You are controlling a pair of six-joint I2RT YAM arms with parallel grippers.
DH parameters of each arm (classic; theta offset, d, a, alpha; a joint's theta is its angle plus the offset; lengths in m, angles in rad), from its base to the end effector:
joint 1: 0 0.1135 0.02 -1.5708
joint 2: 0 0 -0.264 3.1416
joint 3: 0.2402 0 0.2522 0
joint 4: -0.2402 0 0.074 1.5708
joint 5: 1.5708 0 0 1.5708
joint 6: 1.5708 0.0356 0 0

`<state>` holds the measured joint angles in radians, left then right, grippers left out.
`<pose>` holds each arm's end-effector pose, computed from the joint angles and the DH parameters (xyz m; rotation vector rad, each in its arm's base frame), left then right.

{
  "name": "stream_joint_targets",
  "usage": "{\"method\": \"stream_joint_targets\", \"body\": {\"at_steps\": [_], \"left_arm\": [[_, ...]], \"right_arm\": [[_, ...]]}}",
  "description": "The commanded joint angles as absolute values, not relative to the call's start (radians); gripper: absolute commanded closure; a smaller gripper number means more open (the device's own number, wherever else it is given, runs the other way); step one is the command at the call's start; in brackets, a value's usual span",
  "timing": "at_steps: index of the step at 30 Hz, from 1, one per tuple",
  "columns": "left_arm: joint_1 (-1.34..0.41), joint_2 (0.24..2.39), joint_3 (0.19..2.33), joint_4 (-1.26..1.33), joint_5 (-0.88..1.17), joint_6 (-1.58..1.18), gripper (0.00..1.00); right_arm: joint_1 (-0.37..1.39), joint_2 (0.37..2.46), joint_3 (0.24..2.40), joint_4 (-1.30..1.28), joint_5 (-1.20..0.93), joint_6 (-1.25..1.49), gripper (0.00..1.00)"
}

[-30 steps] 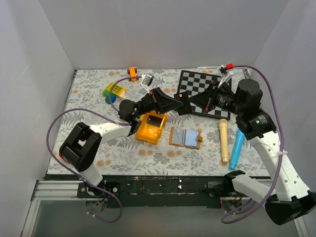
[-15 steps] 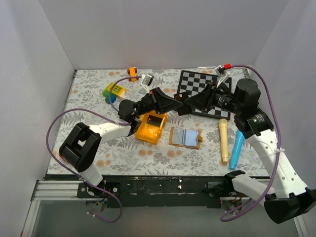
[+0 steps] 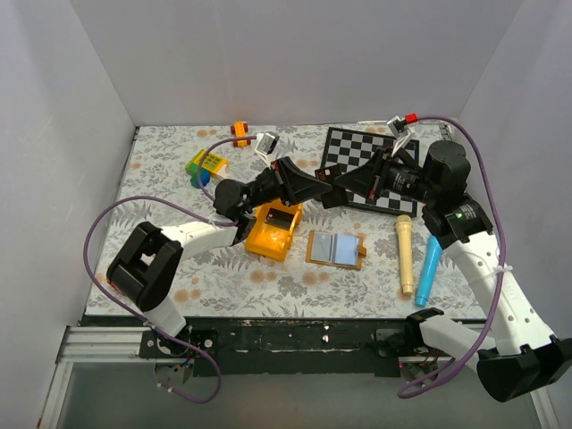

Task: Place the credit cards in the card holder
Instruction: Insert the credit card into the card slot.

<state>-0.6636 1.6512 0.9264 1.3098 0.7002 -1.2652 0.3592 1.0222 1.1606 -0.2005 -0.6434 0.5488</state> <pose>0.2606 -0.2329 0.3151 0.4088 1.3391 -2.0123 0.1975 0.0970 0.4256 -0.3658 1.7269 1.1988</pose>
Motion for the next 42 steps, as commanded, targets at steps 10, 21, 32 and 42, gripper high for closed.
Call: {"method": "stream_joint_targets", "body": {"at_steps": [10, 21, 32, 42], "left_arm": [[-0.661, 1.614, 0.948, 1.62, 0.735, -1.272, 0.4], [-0.483, 1.398, 0.862, 0.901, 0.865, -0.956, 0.03], [-0.719, 1.494, 1.092, -0.052, 0.353, -0.308, 0.21], [-0.802, 1.629, 1.016, 0.035, 0.29, -0.325, 0.55]], "right_arm": [[0.351, 0.974, 1.14, -0.193, -0.542, 0.529, 0.99], [0.33, 0.887, 1.112, -0.534, -0.095, 0.417, 0.99], [0.262, 0.851, 0.734, -0.378, -0.078, 0.578, 0.99], [0.221, 0.873, 0.488, 0.05, -0.347, 0.68, 0.99]]}}
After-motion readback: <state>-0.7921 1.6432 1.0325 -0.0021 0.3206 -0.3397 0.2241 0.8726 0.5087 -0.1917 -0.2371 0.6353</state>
